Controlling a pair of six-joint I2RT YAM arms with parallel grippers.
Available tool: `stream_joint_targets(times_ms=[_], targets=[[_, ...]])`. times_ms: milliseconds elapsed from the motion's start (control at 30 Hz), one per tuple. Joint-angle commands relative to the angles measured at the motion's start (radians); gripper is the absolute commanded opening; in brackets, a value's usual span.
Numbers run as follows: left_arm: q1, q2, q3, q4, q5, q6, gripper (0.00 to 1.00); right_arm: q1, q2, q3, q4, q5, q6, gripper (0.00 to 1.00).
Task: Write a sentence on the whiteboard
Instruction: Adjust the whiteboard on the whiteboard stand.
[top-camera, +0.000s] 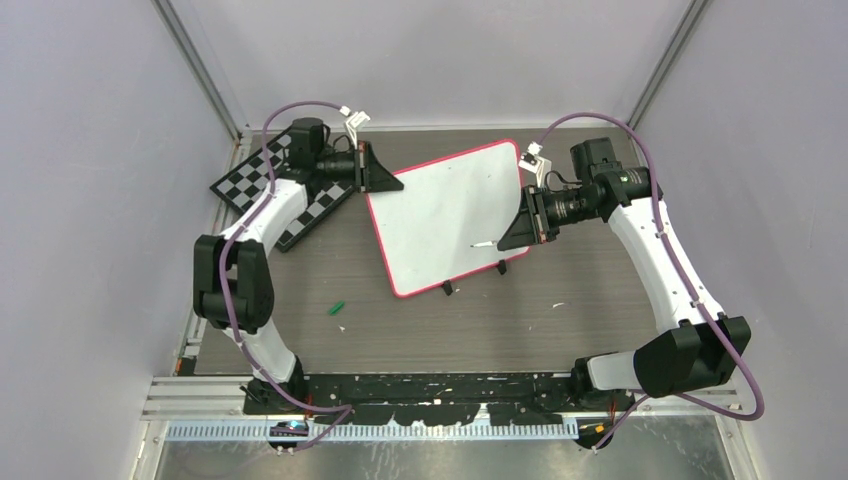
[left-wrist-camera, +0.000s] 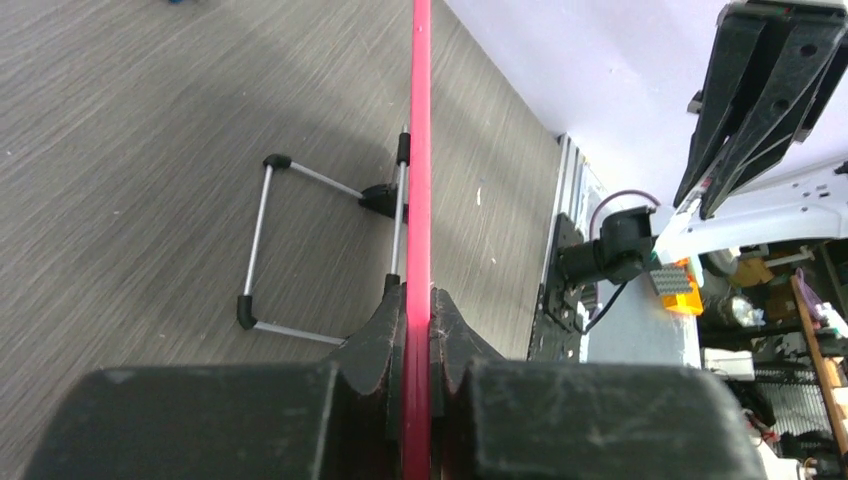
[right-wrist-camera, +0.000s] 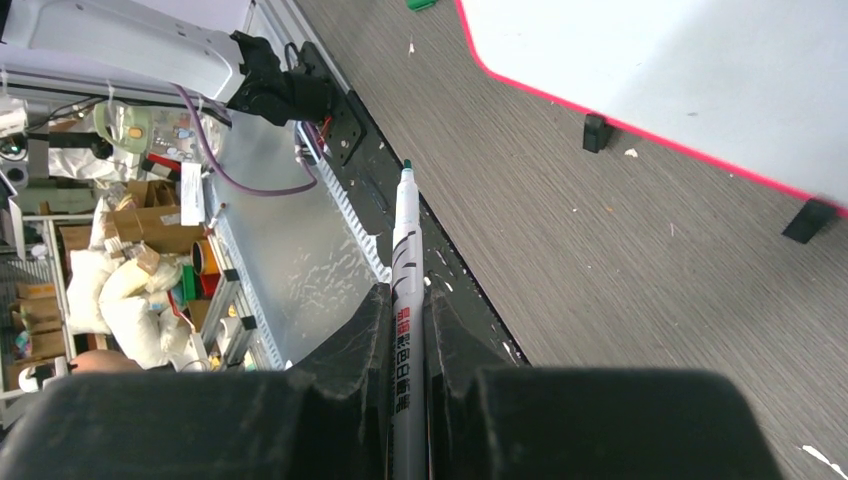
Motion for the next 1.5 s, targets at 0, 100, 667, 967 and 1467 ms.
stream_joint_targets(times_ms=[0, 100, 667, 967, 1467], targets=[[0.002, -0.025, -0.027, 0.412, 0.034, -0.239, 0.00, -0.005, -0.029, 0.043, -0.014, -0.037, -0.024, 0.00], [0.002, -0.016, -0.028, 0.509, 0.036, -0.308, 0.00, -0.004, -0.028, 0.042, -0.025, -0.037, -0.035, 0.00], [-0.043, -0.019, -0.112, 0.324, 0.023, -0.146, 0.00, -0.006, -0.031, 0.045, -0.062, -0.039, -0.076, 0.00], [-0.113, -0.040, -0.185, 0.311, -0.005, -0.144, 0.00, -0.006, -0.043, 0.036, -0.061, -0.039, -0.076, 0.00], [-0.244, -0.062, -0.231, 0.258, -0.036, -0.140, 0.00, -0.006, -0.056, 0.016, -0.065, -0.033, -0.078, 0.00]])
